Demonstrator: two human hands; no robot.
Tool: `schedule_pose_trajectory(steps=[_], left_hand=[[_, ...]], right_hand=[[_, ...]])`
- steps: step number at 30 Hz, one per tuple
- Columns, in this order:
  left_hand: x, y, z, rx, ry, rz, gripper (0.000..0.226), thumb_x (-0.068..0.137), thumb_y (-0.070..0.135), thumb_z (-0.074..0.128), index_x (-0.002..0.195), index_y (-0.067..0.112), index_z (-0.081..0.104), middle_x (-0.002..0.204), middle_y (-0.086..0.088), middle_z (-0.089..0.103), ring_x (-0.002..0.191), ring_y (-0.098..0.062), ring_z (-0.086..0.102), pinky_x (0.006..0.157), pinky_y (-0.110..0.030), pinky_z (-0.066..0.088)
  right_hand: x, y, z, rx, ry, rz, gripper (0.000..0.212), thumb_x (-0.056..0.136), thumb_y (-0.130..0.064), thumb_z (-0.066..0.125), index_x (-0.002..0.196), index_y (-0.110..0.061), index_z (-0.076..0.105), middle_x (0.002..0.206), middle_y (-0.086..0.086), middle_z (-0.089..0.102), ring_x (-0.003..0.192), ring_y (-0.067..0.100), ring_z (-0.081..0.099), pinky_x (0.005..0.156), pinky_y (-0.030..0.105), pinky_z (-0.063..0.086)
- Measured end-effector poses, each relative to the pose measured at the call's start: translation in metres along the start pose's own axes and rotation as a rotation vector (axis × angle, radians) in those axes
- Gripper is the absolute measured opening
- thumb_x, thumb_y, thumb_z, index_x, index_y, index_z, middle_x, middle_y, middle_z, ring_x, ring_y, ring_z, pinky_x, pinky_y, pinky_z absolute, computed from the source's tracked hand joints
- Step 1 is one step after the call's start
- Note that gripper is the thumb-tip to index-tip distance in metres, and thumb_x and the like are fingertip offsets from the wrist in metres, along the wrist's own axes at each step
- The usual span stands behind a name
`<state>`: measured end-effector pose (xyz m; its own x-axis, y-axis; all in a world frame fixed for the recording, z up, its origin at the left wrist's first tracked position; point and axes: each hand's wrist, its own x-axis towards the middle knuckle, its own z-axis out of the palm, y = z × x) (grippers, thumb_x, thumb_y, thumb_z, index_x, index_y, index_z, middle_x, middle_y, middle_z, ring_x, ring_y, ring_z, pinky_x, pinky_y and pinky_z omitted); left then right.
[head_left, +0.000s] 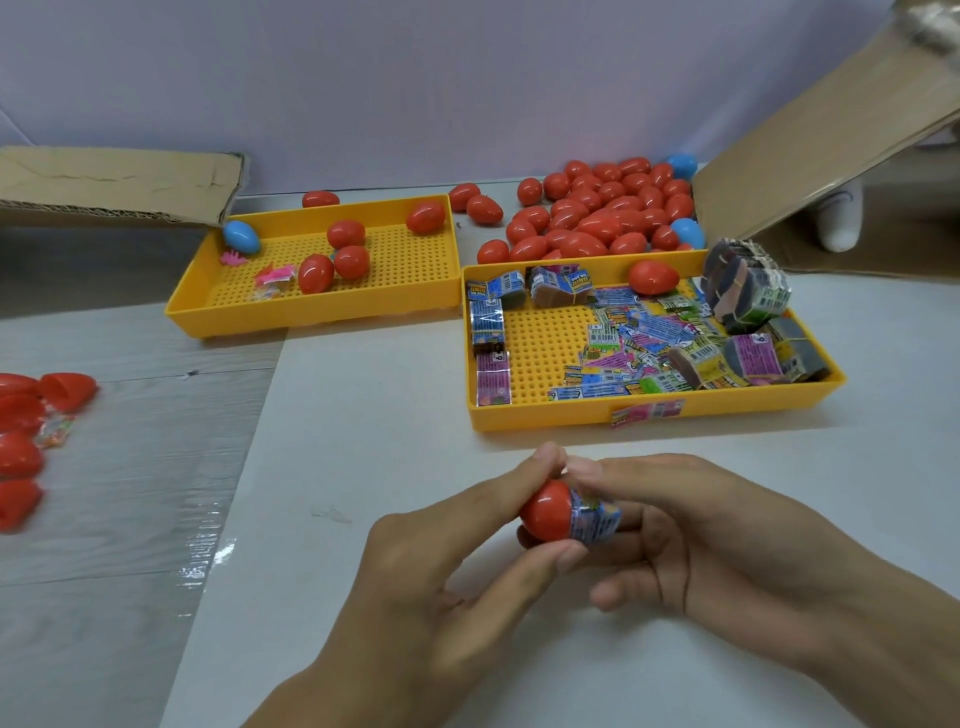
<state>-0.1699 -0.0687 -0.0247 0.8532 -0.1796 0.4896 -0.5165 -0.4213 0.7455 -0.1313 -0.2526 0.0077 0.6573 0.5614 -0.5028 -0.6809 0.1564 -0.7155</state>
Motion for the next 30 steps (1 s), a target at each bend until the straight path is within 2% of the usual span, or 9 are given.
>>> schedule_pose_trajectory(steps=[4, 7, 12, 18, 23, 27, 30], left_hand=[[0.0006, 0.001, -0.0009, -0.031, 0.022, -0.019, 0.053, 0.084, 0.034, 0.068, 0.13, 0.011, 0.057, 0.123, 0.012, 0.066, 0.109, 0.005, 0.065, 0.091, -0.013, 0.051], [0.0024, 0.0032, -0.0004, 0.057, 0.008, 0.029, 0.052, 0.086, 0.033, 0.066, 0.129, 0.007, 0.056, 0.124, 0.007, 0.066, 0.111, 0.005, 0.064, 0.092, -0.011, 0.048], [0.0031, 0.0057, -0.0001, 0.172, -0.02, 0.109, 0.05, 0.087, 0.031, 0.065, 0.129, 0.005, 0.056, 0.125, 0.005, 0.064, 0.111, 0.001, 0.064, 0.094, -0.01, 0.047], [0.0031, 0.0032, 0.0011, 0.147, -0.052, 0.099, 0.046, 0.09, 0.028, 0.06, 0.131, 0.006, 0.055, 0.127, 0.013, 0.059, 0.111, 0.006, 0.061, 0.092, -0.007, 0.045], [0.0002, 0.0015, 0.0041, 0.067, -0.034, 0.056, 0.043, 0.092, 0.023, 0.059, 0.131, 0.006, 0.058, 0.13, 0.009, 0.062, 0.115, 0.004, 0.062, 0.093, -0.009, 0.046], [0.0005, 0.0013, 0.0032, -0.036, -0.017, -0.014, 0.048, 0.088, 0.03, 0.065, 0.131, 0.009, 0.059, 0.125, 0.011, 0.066, 0.111, 0.003, 0.064, 0.091, -0.011, 0.048], [-0.0002, 0.0001, 0.0032, -0.1, 0.018, -0.057, 0.046, 0.085, 0.03, 0.07, 0.127, 0.014, 0.063, 0.122, 0.012, 0.07, 0.109, -0.001, 0.067, 0.091, -0.015, 0.051]], right_hand=[[0.0004, 0.0, -0.0001, -0.003, -0.038, -0.022, 0.037, 0.068, -0.034, 0.081, 0.096, -0.01, 0.077, 0.097, 0.013, 0.074, 0.074, 0.017, 0.072, 0.054, 0.028, 0.058], [0.0001, 0.0024, 0.0002, 0.028, -0.029, -0.022, 0.034, 0.065, -0.031, 0.082, 0.091, -0.009, 0.078, 0.098, 0.016, 0.074, 0.073, 0.018, 0.073, 0.054, 0.027, 0.057], [-0.0005, 0.0037, 0.0002, 0.129, -0.036, 0.033, 0.04, 0.066, -0.025, 0.083, 0.099, -0.005, 0.077, 0.102, 0.021, 0.073, 0.073, 0.021, 0.072, 0.058, 0.028, 0.059], [-0.0004, 0.0037, 0.0003, 0.197, -0.014, 0.068, 0.026, 0.071, -0.013, 0.082, 0.096, -0.007, 0.078, 0.095, 0.018, 0.073, 0.068, 0.022, 0.071, 0.06, 0.033, 0.061], [0.0017, 0.0046, 0.0031, 0.141, 0.015, 0.025, 0.027, 0.072, -0.025, 0.075, 0.093, -0.008, 0.077, 0.092, 0.018, 0.072, 0.071, 0.022, 0.07, 0.06, 0.031, 0.06], [0.0, 0.0047, 0.0009, 0.021, -0.009, -0.032, 0.034, 0.079, -0.026, 0.079, 0.101, 0.001, 0.074, 0.104, 0.024, 0.072, 0.089, 0.027, 0.071, 0.068, 0.03, 0.06], [-0.001, 0.0045, 0.0014, -0.033, 0.002, -0.057, 0.039, 0.078, -0.031, 0.079, 0.1, 0.001, 0.074, 0.106, 0.025, 0.071, 0.084, 0.025, 0.071, 0.063, 0.028, 0.059]])
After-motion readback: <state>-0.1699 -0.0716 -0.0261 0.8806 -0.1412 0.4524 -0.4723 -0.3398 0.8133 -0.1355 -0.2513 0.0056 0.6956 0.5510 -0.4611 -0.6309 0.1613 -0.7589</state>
